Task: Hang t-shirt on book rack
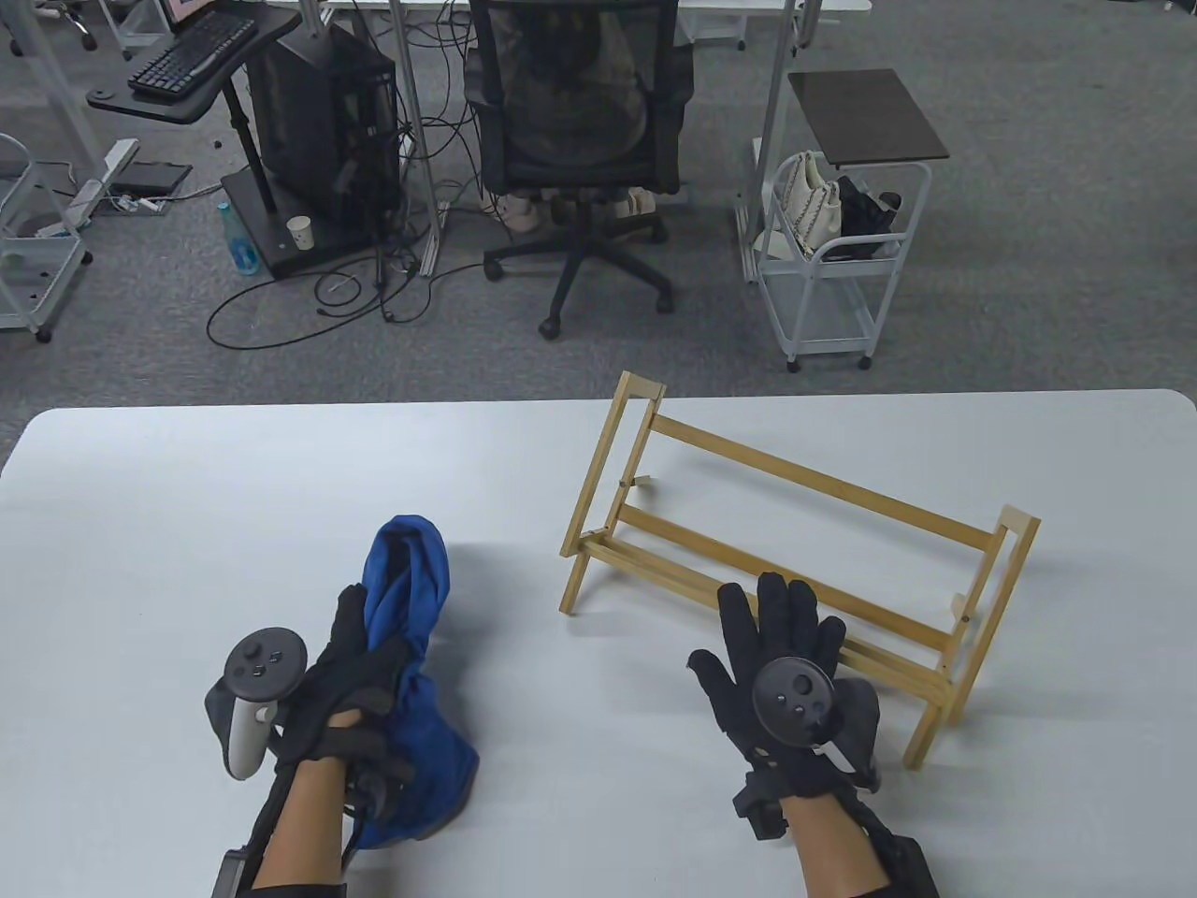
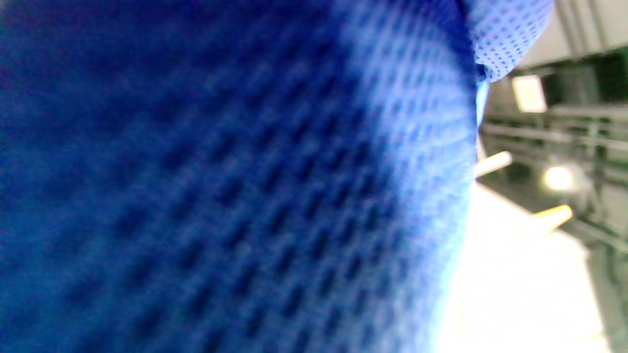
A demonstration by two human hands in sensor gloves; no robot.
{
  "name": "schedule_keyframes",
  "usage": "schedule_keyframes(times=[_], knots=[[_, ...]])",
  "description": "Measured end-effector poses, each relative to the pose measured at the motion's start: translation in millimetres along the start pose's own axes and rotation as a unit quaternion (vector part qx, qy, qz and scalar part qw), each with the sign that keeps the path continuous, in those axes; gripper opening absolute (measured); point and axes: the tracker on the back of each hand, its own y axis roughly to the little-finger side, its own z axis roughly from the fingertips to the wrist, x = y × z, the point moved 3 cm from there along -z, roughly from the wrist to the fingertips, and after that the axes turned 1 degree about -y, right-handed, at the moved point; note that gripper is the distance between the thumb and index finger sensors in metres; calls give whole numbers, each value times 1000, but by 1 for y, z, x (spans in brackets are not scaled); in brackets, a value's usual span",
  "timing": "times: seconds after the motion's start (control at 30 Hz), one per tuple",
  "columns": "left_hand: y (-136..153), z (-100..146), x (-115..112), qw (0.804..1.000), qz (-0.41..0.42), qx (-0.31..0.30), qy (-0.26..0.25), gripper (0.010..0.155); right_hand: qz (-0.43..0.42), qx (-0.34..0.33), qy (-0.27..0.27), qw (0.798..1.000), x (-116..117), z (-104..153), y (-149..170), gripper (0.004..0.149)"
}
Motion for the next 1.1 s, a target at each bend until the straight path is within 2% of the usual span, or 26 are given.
schedule_keyframes(times=[0.37,0.57,0.7,0.83,1.1], knots=[[-25,5,6,998,41,-41,-9,74,-58,-6,10,998,-13,-10,-13,70],[-49,8,8,994,72,-82,-22,75,-84,-23,19,996,-23,-16,-30,71],[-59,9,3,990,96,-102,-12,75,-105,-37,28,993,-27,-20,-42,72],[-62,8,-5,987,110,-113,-10,75,-131,-52,32,989,-20,-21,-50,72],[-82,12,-29,984,96,-152,2,77,-117,-69,15,991,-5,-20,-57,72]])
